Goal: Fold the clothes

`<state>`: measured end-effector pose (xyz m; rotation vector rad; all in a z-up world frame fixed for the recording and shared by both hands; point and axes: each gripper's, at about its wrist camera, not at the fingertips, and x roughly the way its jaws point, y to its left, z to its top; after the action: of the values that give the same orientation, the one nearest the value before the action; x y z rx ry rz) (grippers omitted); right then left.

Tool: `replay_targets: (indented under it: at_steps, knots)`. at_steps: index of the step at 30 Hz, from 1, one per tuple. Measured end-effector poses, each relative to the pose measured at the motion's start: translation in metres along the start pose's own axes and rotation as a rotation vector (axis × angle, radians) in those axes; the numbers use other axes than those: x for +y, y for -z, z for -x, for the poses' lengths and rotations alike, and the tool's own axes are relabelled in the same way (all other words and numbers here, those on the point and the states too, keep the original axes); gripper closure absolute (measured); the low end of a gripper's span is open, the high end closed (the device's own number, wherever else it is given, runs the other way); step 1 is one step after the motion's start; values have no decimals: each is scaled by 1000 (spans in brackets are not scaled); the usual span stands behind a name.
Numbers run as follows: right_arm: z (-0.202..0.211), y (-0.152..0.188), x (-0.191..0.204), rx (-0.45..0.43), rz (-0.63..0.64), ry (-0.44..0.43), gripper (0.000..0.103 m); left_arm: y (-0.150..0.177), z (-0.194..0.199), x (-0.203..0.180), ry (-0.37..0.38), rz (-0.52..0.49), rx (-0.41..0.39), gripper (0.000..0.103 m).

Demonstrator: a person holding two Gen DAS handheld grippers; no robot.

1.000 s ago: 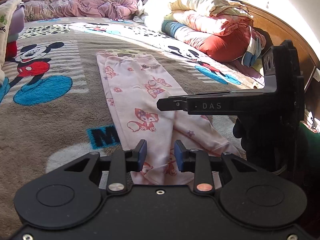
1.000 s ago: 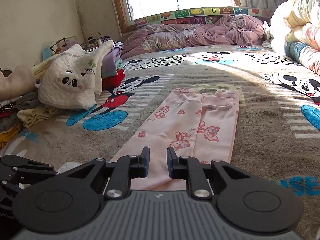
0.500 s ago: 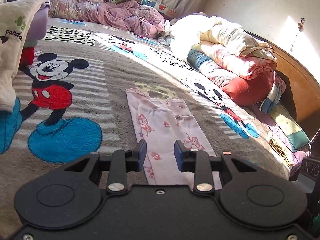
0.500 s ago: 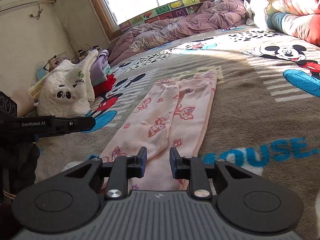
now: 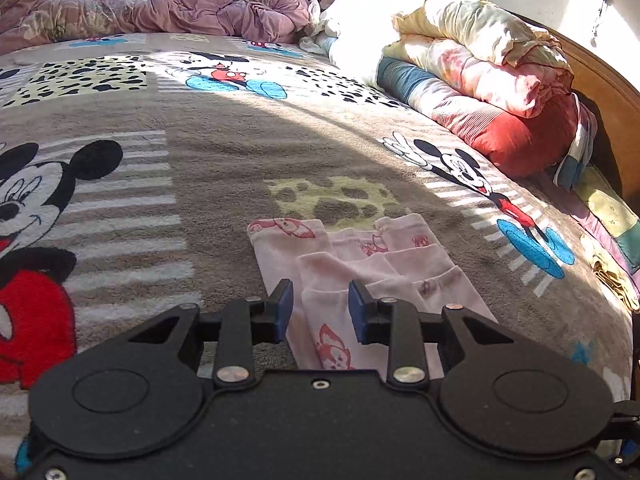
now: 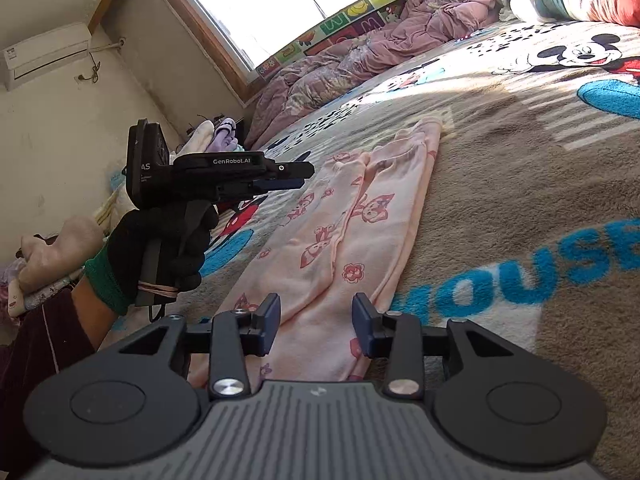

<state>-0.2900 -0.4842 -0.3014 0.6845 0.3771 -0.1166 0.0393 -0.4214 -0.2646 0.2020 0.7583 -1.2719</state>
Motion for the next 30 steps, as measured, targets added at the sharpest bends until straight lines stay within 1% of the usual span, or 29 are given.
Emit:
replay_targets:
  at_steps: [4,6,8,11,13,16,20,22,23,25,28,30]
  knots:
    - [3,0,-6,-3,-37,-32,60,4,-5,1,17,6,12,74]
    - [2,0,-7,-2,-43,-37,59,4,-3,-2,18,-5,9,81]
    - [2,1,-6,-1,-45,-37,58,2,1,-3,6,-3,-9,98]
    - [1,1,-6,-2,-43,-35,58,1,6,-3,-18,2,-45,98]
    - [0,1,-6,-3,-41,-33,58,1,7,-1,-32,5,-50,98]
    - [0,1,-5,-5,-38,-32,58,3,5,2,-51,4,-43,98]
    - [1,0,-7,-5,-42,-36,58,4,2,4,-58,11,-18,98]
    - [1,0,-8,-3,-44,-40,57,3,5,0,-72,-19,-17,98]
    - [1,0,-8,-3,-46,-41,57,1,7,-3,-101,-46,-24,93]
    - [0,0,-8,-3,-45,-42,56,-1,12,-6,-120,-52,-55,86]
    - [0,0,-8,-2,-41,-41,55,-2,12,-14,-84,-60,-100,86]
    - [-1,0,-7,-2,-38,-39,55,-2,5,-25,-71,-92,-91,86]
